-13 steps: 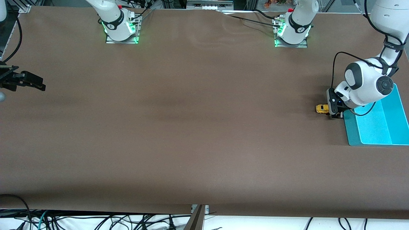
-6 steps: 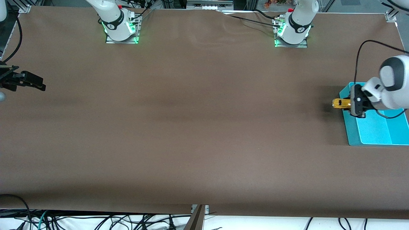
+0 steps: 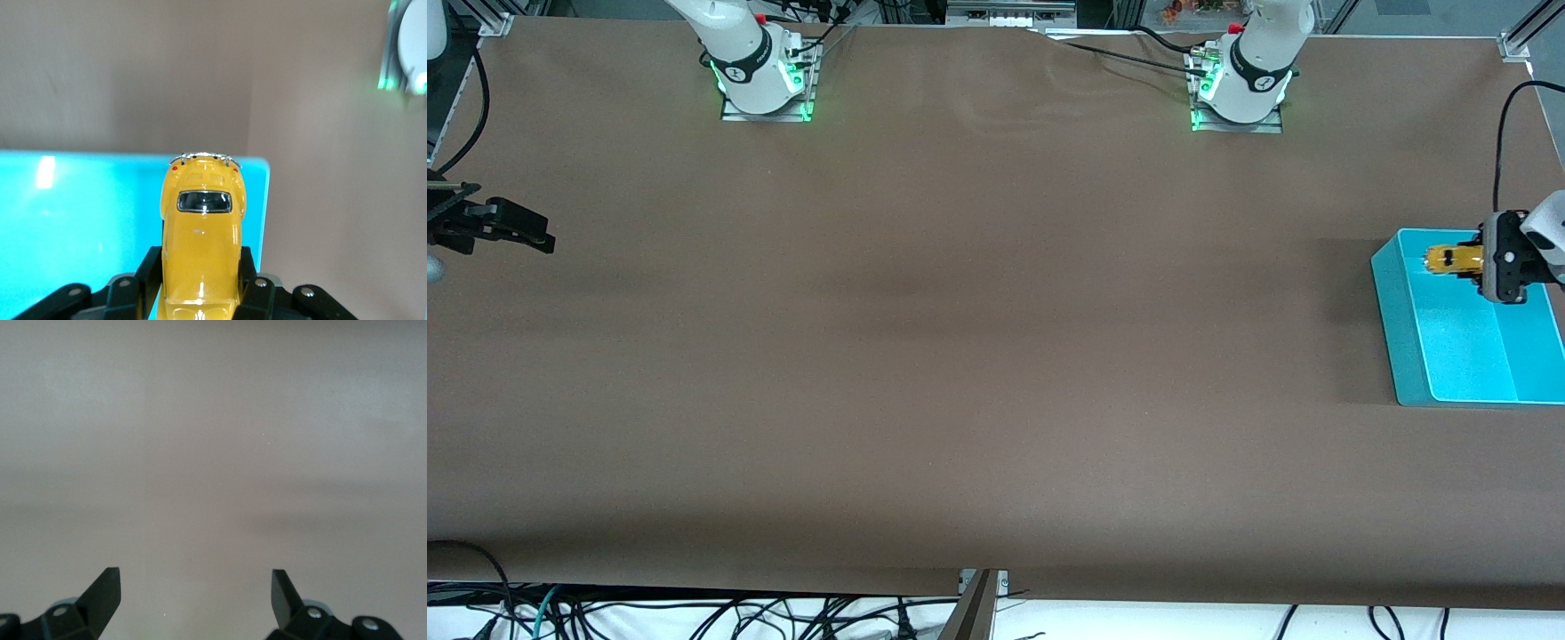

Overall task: Wind and store yellow beetle car
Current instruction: 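Lower the car into the cyan bin and open the left gripper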

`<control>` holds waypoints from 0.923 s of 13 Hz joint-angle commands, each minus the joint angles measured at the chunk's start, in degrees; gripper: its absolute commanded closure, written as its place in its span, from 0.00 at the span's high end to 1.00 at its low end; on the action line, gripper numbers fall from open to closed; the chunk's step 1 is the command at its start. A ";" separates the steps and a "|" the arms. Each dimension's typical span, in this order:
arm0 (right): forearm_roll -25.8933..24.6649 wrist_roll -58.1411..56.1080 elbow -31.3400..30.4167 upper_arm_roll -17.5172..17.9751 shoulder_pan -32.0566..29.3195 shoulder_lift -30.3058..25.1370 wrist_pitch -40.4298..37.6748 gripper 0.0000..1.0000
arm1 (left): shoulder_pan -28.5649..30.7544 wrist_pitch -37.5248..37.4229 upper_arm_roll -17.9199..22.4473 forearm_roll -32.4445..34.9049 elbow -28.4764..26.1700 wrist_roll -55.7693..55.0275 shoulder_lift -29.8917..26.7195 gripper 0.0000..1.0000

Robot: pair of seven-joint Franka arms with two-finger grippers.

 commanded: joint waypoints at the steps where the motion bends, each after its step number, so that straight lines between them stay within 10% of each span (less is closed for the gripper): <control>1: 0.20 0.52 -0.19 0.08 0.10 -0.38 0.04 1.00 | 3.73 7.73 -0.55 2.83 0.92 3.33 5.98 0.05; 6: 0.11 0.52 -0.10 0.08 0.10 -0.38 0.04 1.00 | 7.61 24.10 -0.64 2.22 -0.04 8.18 15.31 0.17; 7: 0.11 0.52 -0.10 0.08 0.10 -0.38 0.04 1.00 | 7.79 24.47 -0.64 2.13 -0.13 8.18 15.50 0.44; 8: 0.11 0.52 -0.10 0.08 0.10 -0.38 0.04 1.00 | 7.79 24.12 -0.90 1.95 -0.13 8.35 14.98 0.99; 12: 0.11 0.52 -0.01 0.08 0.10 -0.29 0.13 1.00 | 6.91 12.31 -2.56 -1.28 1.62 7.48 6.57 1.00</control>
